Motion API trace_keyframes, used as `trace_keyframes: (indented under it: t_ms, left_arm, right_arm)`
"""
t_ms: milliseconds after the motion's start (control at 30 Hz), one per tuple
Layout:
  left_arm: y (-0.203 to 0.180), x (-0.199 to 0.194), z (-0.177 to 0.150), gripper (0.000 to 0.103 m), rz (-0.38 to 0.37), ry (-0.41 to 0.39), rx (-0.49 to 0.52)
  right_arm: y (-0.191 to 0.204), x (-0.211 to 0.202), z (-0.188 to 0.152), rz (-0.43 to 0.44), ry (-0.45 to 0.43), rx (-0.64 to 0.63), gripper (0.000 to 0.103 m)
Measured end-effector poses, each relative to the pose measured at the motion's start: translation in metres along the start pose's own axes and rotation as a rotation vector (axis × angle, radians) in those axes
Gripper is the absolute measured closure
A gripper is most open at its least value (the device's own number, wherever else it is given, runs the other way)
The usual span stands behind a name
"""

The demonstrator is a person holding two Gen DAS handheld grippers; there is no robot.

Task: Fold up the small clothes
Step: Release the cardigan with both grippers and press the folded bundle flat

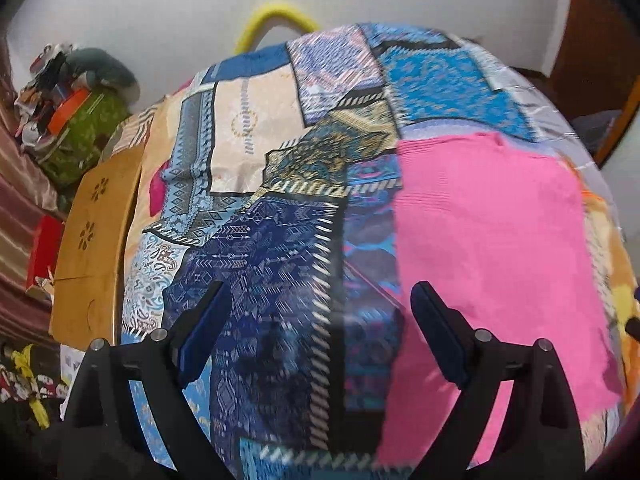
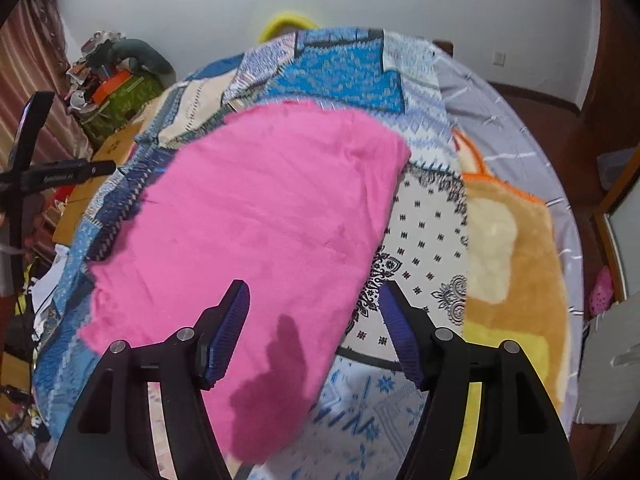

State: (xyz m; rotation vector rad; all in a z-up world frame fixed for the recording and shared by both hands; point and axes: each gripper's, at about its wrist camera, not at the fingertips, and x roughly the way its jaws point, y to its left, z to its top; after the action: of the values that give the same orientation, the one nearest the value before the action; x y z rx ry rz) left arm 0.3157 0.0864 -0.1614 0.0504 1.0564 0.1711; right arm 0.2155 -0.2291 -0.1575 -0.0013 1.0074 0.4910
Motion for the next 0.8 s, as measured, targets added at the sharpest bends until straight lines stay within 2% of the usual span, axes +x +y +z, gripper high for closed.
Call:
trace_keyframes:
  t_ms: [267,300,367,467,800]
  left_arm:
    - [-0.009,-0.060,-0.029,0.011,-0.101,-0.075,0.024]
    - [-0.012,-0.067,-0.033,0.011,-0.111,-0.080,0.034]
    - [-0.016,-0.076,-0.040,0.011,-0.130,-0.086,0.049]
    - [-0.024,-0.081,-0.051,0.011,-0.160,-0.086,0.067]
    - [-0.056,-0.065,-0.113,0.011,-0.213,-0.003,0.189]
  right_arm:
    - [0.027,-0.041,-0.005,-0.037,-0.051,-0.077,0.038]
    - [0.029,-0.045,-0.005,-0.044,-0.053,-0.088,0.037]
    - [0.035,-0.053,-0.007,-0.061,-0.064,-0.107,0.027]
    - [0.041,-0.061,-0.012,-0.063,-0.073,-0.123,0.024]
    - [0.068,-0.032,-0.039,-0.015,0.058,-0.191,0.024]
